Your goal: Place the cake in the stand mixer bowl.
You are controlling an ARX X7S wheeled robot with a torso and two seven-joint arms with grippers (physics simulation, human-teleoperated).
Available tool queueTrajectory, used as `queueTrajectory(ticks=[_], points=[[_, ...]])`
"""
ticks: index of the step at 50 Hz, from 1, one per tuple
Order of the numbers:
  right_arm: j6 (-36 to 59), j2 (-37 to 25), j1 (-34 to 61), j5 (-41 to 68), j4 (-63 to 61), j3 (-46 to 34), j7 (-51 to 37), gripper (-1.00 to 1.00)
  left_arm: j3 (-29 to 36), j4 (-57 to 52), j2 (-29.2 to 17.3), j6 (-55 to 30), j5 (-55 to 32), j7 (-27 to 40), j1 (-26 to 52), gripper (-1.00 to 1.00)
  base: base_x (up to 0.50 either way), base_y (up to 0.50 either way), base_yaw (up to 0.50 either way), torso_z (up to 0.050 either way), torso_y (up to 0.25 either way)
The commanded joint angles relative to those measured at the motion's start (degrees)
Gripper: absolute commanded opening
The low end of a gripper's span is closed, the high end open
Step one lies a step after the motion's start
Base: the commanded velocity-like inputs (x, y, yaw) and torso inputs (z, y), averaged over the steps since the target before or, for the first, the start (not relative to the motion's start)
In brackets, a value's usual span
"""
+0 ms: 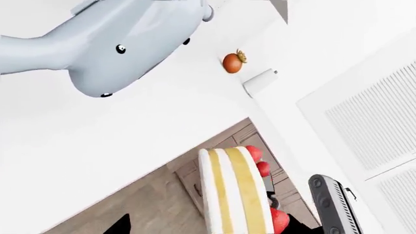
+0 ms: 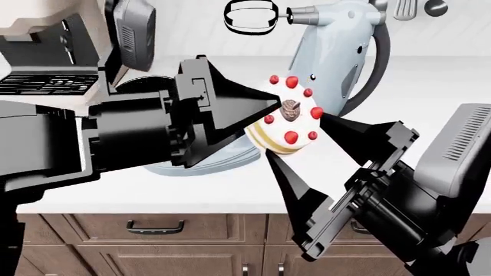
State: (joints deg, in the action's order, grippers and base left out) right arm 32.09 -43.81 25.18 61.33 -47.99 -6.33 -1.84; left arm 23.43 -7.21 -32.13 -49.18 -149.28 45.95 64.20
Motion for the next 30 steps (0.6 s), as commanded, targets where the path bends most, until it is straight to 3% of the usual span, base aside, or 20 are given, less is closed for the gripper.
queueTrajectory(ticks=[1, 11, 12, 30], points=[[0.0, 0.14, 0.75, -1.04, -0.51, -0.13, 0.55, -1.0, 3.33, 3.8, 3.19, -2.95, 1.77, -2.08, 0.39, 1.0, 0.0, 0.0, 0.0, 0.0, 0.0], [-0.71, -0.44, -0.2, -0.64, -1.69, 0.55, 0.46, -1.0, 4.35, 7.74, 5.24, -4.17, 5.46, -4.85, -0.11, 1.0, 0.0, 0.0, 0.0, 0.0, 0.0], [-0.79, -0.49, -0.19, -0.53, -1.76, 0.63, 0.52, -1.0, 4.42, 7.77, 5.27, -4.38, 5.99, -5.01, -0.12, -1.0, 0.0, 0.0, 0.0, 0.0, 0.0], [-1.59, -0.38, -0.55, -0.72, -0.97, 0.82, 0.66, -1.0, 2.4, 2.63, 3.0, -2.17, 8.58, -3.45, -0.71, -1.0, 0.0, 0.0, 0.0, 0.0, 0.0]])
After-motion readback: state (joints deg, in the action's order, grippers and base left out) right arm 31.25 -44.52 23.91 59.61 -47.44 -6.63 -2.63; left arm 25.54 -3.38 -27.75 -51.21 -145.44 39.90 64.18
